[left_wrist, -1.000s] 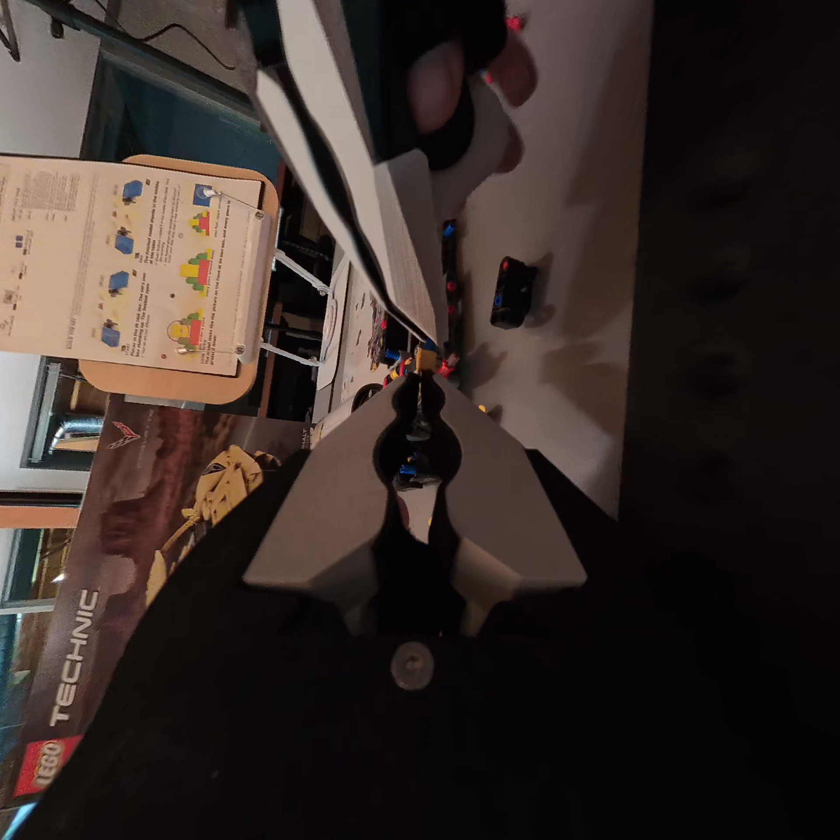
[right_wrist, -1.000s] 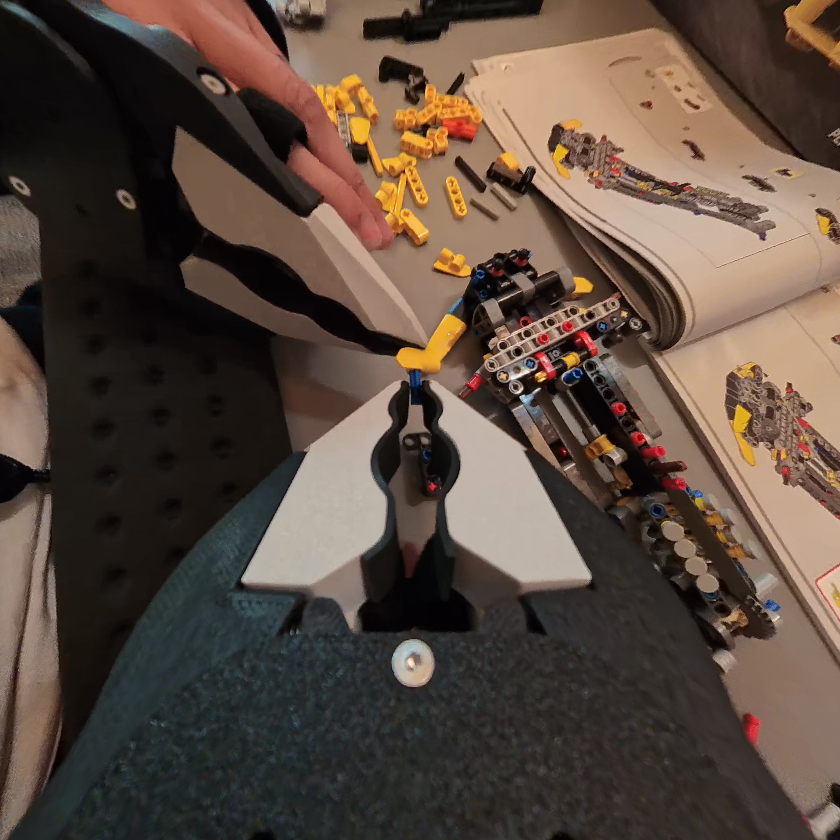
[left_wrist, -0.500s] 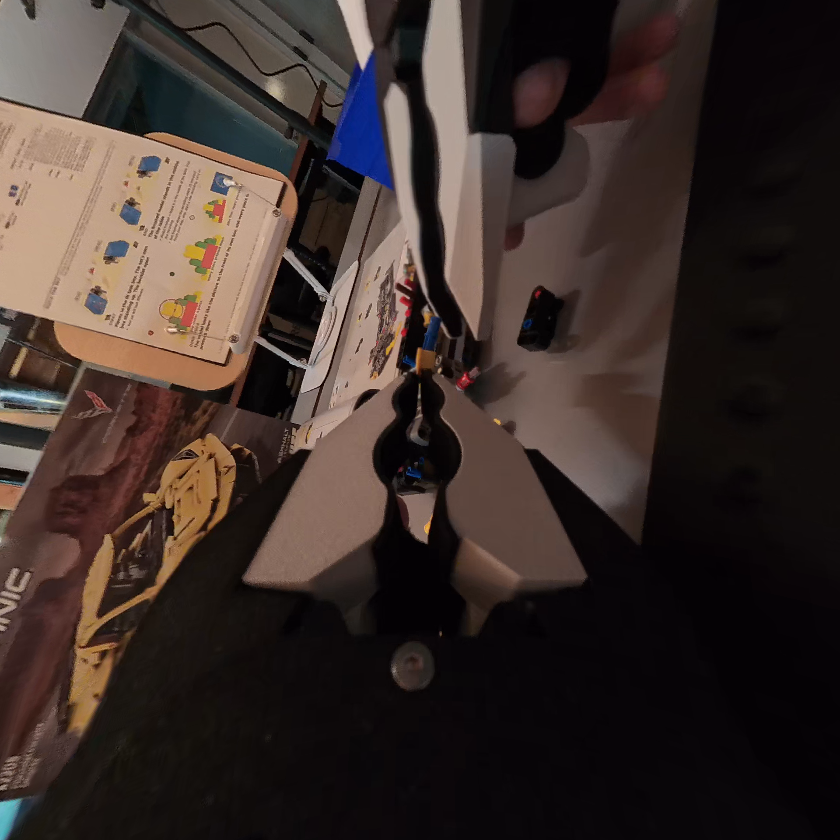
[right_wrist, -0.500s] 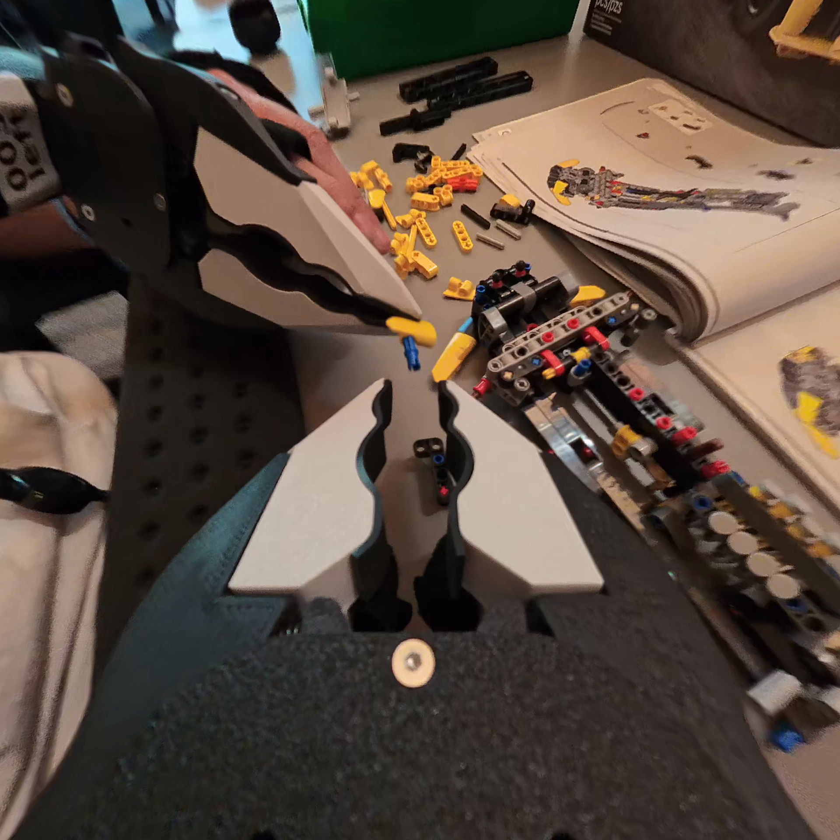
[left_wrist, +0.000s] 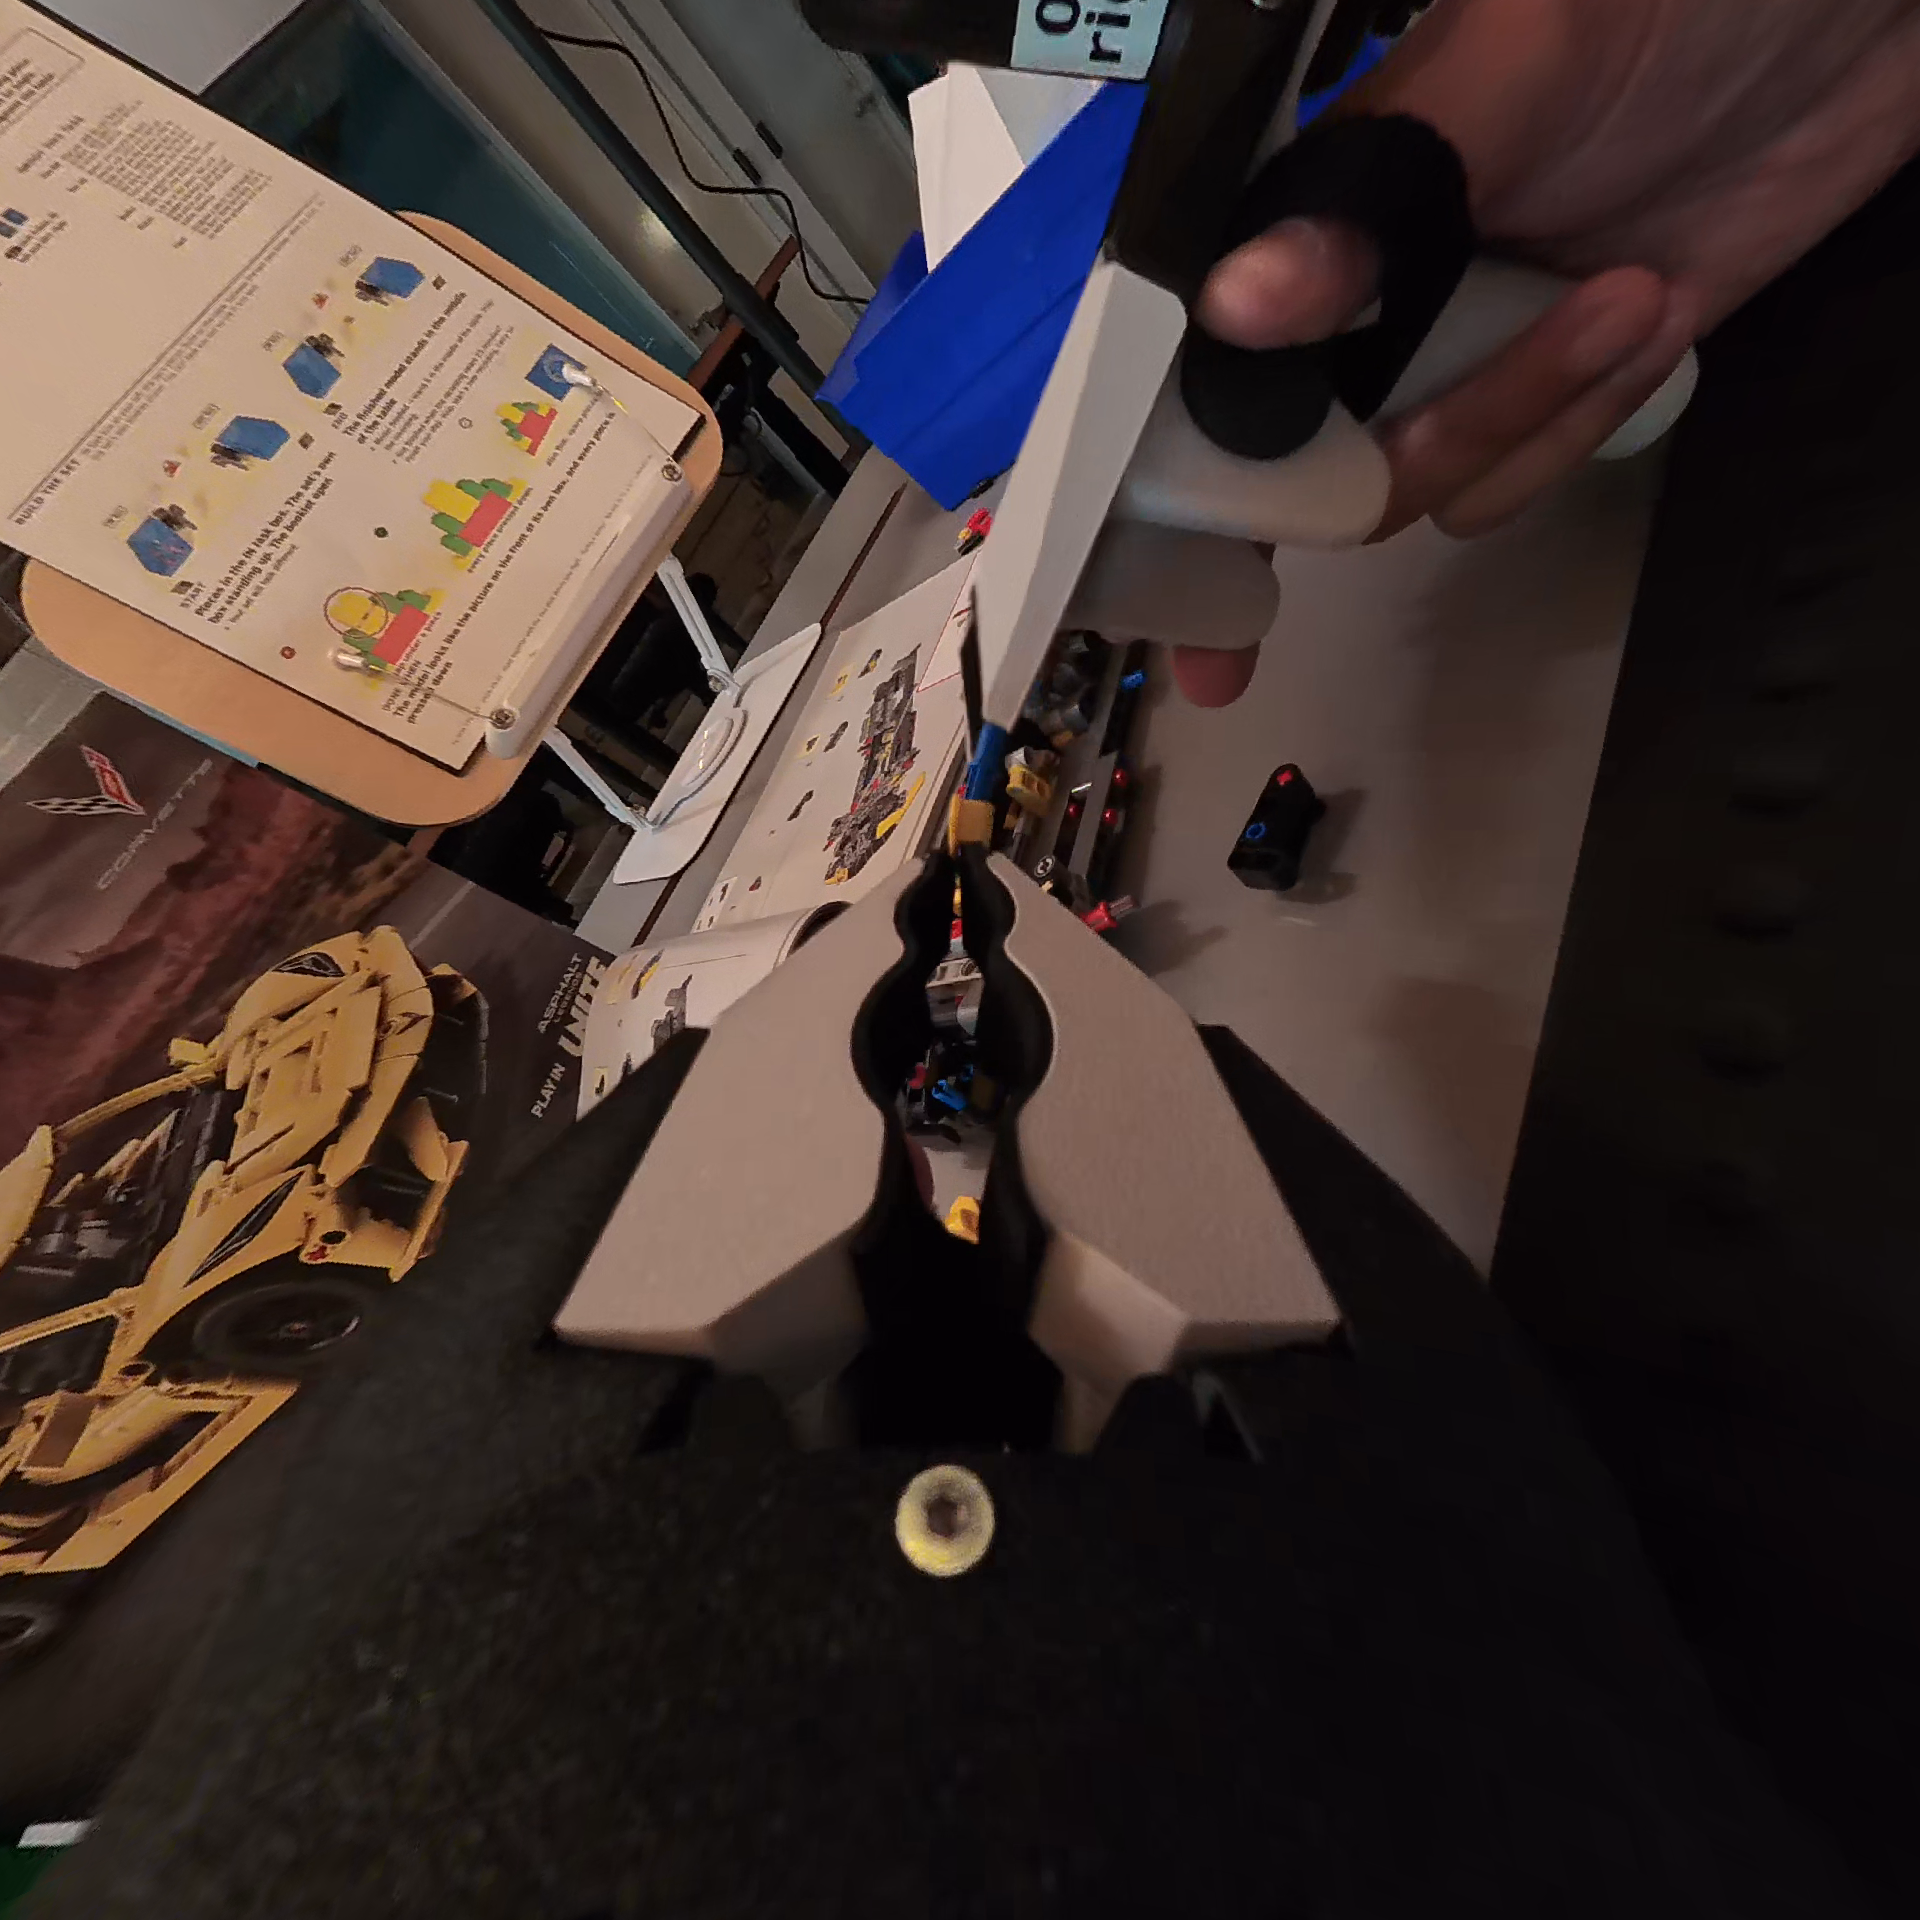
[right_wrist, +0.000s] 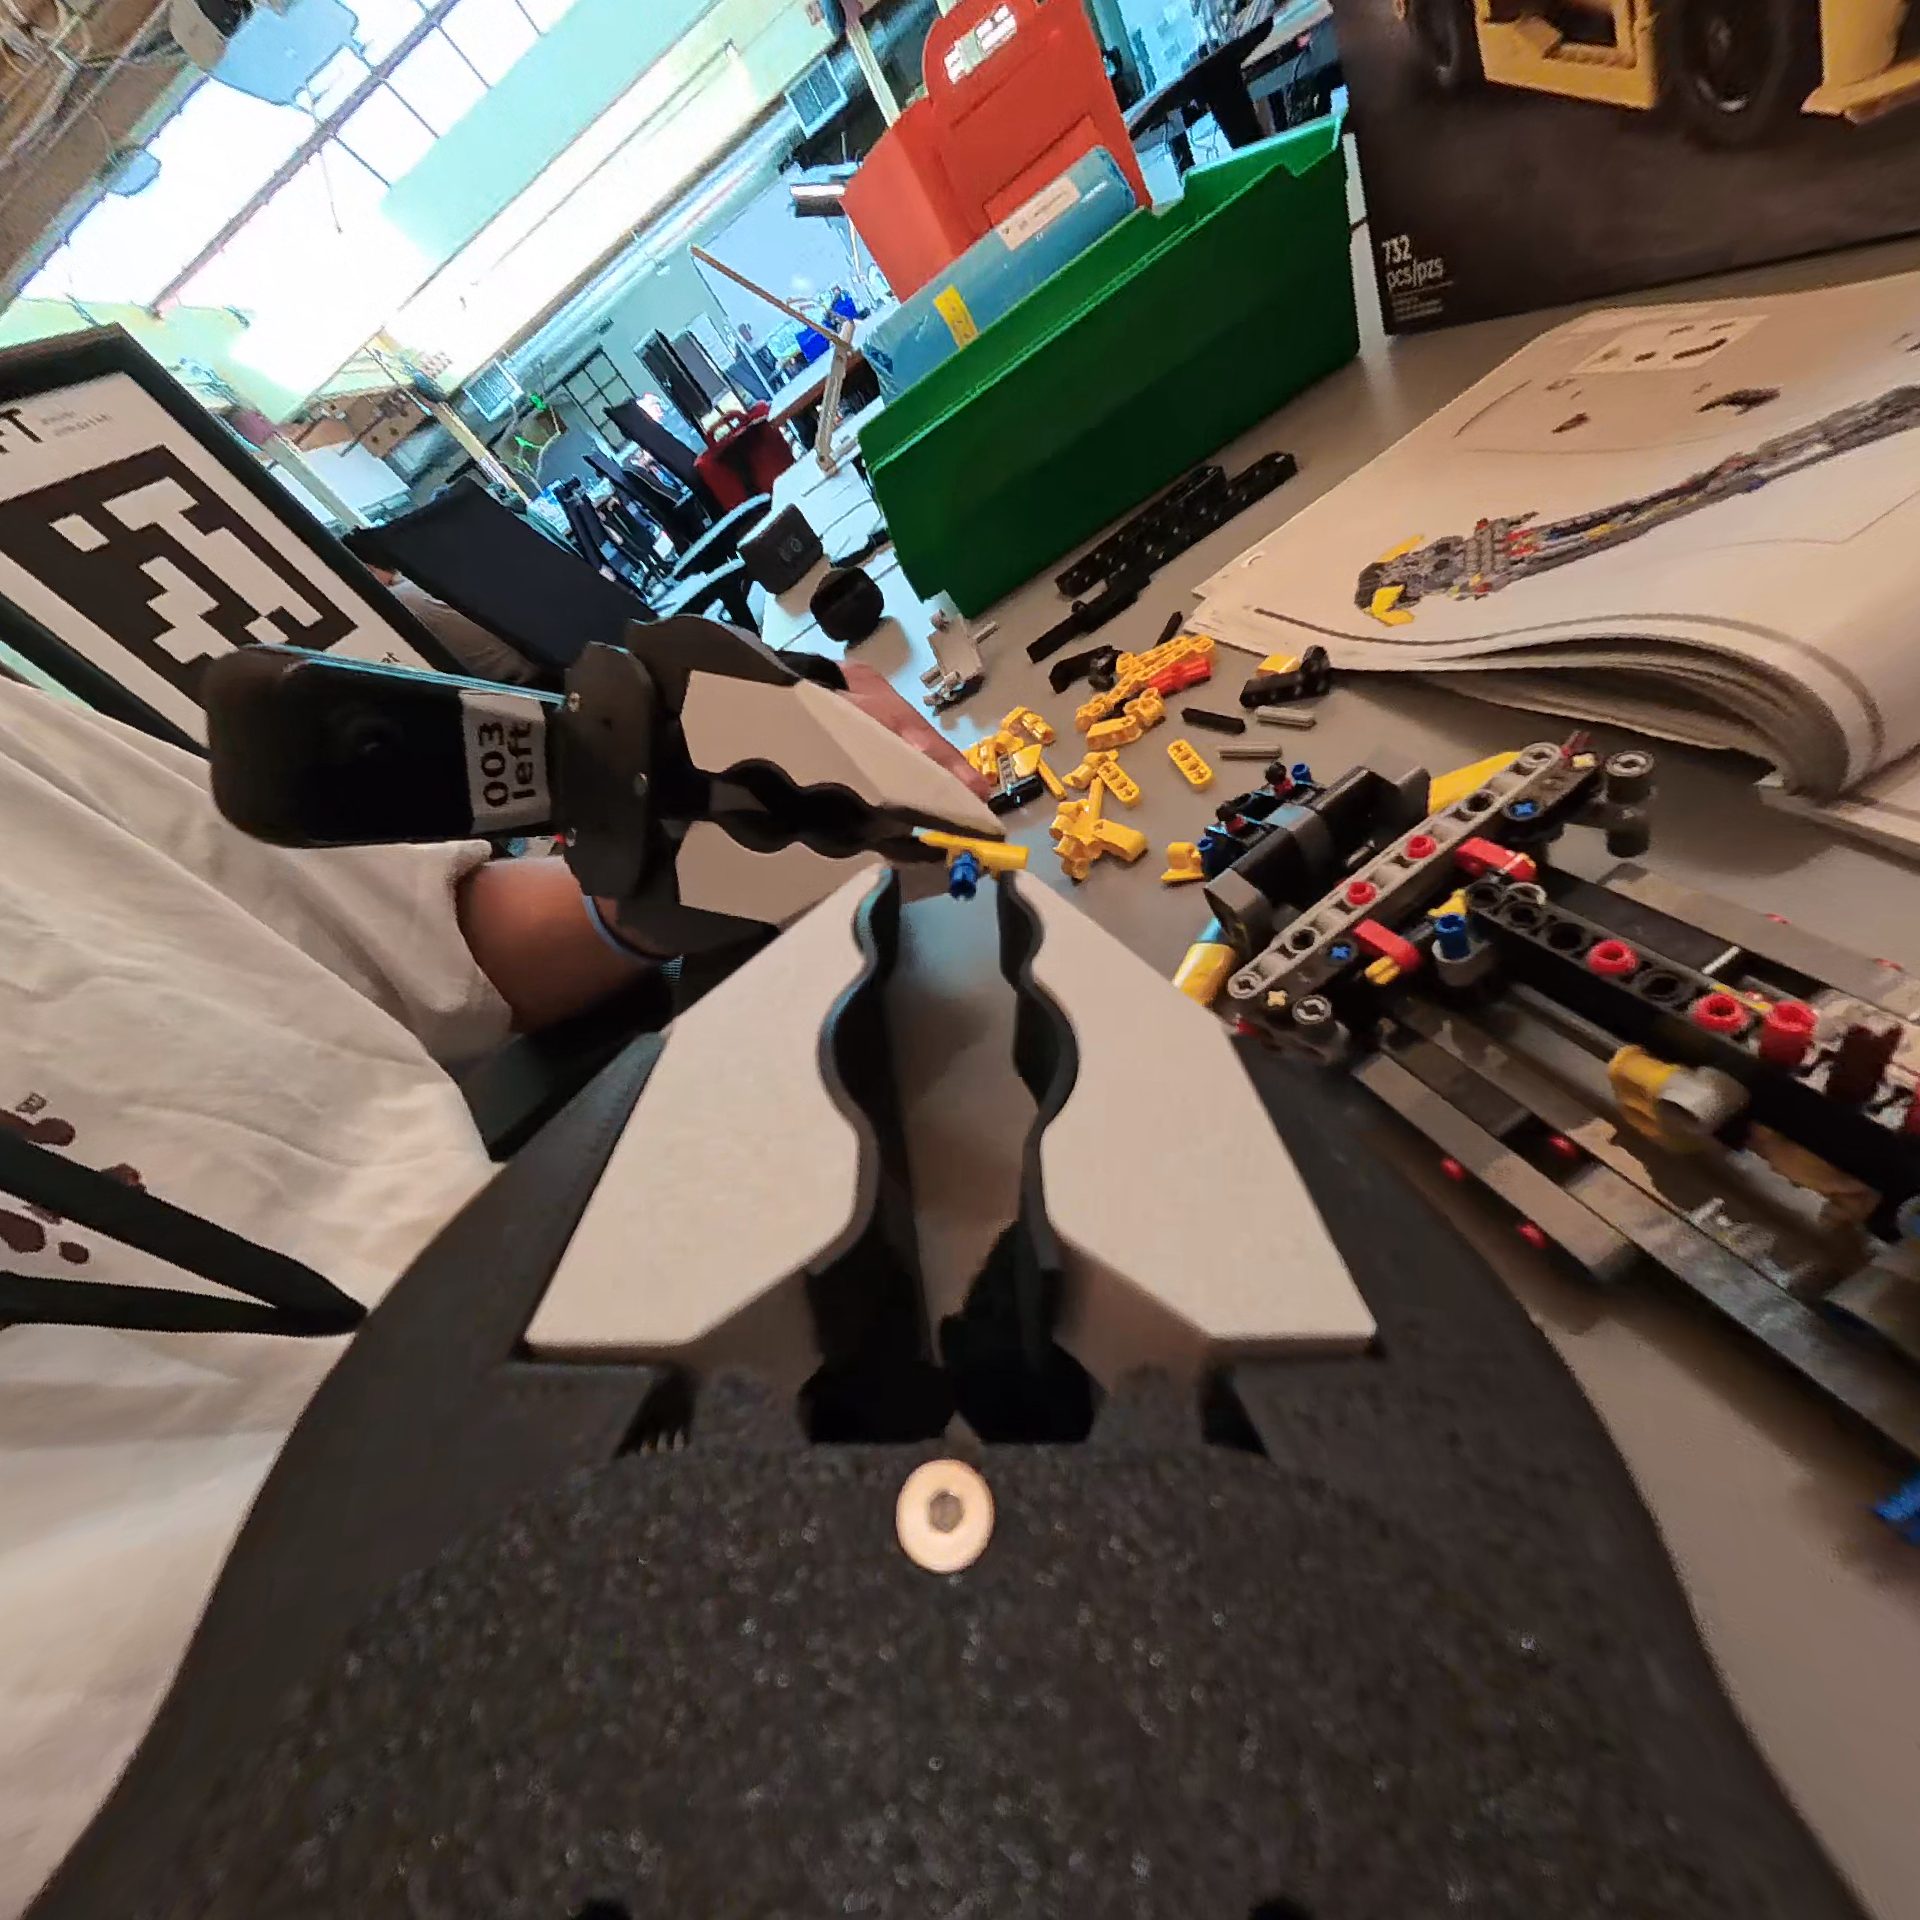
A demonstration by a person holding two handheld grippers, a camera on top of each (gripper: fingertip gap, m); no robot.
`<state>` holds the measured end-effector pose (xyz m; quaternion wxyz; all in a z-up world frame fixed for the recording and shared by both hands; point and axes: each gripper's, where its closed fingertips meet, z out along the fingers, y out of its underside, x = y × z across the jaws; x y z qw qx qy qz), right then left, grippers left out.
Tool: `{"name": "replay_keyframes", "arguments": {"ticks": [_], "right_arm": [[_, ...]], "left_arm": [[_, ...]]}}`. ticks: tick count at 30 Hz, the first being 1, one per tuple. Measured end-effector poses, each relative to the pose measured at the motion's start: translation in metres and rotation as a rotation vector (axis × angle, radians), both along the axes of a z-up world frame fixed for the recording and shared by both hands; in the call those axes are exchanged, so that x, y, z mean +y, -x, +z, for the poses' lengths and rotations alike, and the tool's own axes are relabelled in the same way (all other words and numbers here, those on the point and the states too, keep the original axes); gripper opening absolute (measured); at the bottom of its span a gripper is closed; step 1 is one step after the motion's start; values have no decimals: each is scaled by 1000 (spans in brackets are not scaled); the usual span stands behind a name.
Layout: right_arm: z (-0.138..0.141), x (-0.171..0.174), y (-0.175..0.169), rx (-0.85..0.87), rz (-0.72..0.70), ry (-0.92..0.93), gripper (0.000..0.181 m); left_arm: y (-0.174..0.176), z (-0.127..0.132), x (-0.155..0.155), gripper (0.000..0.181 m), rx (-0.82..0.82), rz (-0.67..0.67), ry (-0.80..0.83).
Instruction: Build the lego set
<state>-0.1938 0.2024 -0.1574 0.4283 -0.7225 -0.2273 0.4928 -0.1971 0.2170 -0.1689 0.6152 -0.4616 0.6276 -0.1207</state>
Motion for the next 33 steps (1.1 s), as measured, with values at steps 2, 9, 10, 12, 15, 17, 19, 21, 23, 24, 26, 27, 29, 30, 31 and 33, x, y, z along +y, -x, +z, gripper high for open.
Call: {"name": "replay_keyframes", "arguments": {"ticks": [2,9,10,12,15,17,19,21,23,24,26,27,29,30,31,33], "right_arm": [[-2,0,2,-20,7,0,14],[-3,2,2,-33,-6,-4,4],[-4,2,2,-29,-3,6,4],[-5,1,3,-40,3,6,4],[-8,2,2,-89,-12,-23,4],[-8,2,2,-94,-29,-49,4],[-3,4,3,-87,-55,-90,4],[4,7,4,-71,-94,-137,4],[7,9,6,-61,-116,-147,4],[7,10,6,-62,-122,-151,4],[7,11,7,-74,-126,-163,3],[8,11,7,-69,-130,-173,3],[10,11,8,-57,-145,-199,3],[11,11,8,-50,-147,-206,3],[11,11,8,-42,-145,-202,3],[15,11,8,-12,-143,-200,3]], "left_arm": [[0,0,0,0,-1,-1,1],[-1,-1,-3,0,11,-14,-19],[-1,-2,-3,0,17,-15,-24],[-1,-4,-5,0,28,-19,-46],[-1,-6,-4,0,46,-12,-54],[-1,-6,-4,0,37,-12,-24],[-1,-3,-3,0,8,-12,23],[0,3,-2,0,-34,-13,83],[1,5,0,0,-62,-16,140],[2,6,1,0,-68,-14,155],[3,6,2,0,-71,-10,162],[3,6,2,0,-80,-12,177],[3,8,1,0,-103,-24,237],[3,8,1,0,-112,-31,262],[3,9,1,0,-118,-34,274],[3,11,0,0,-141,-43,309]]}}
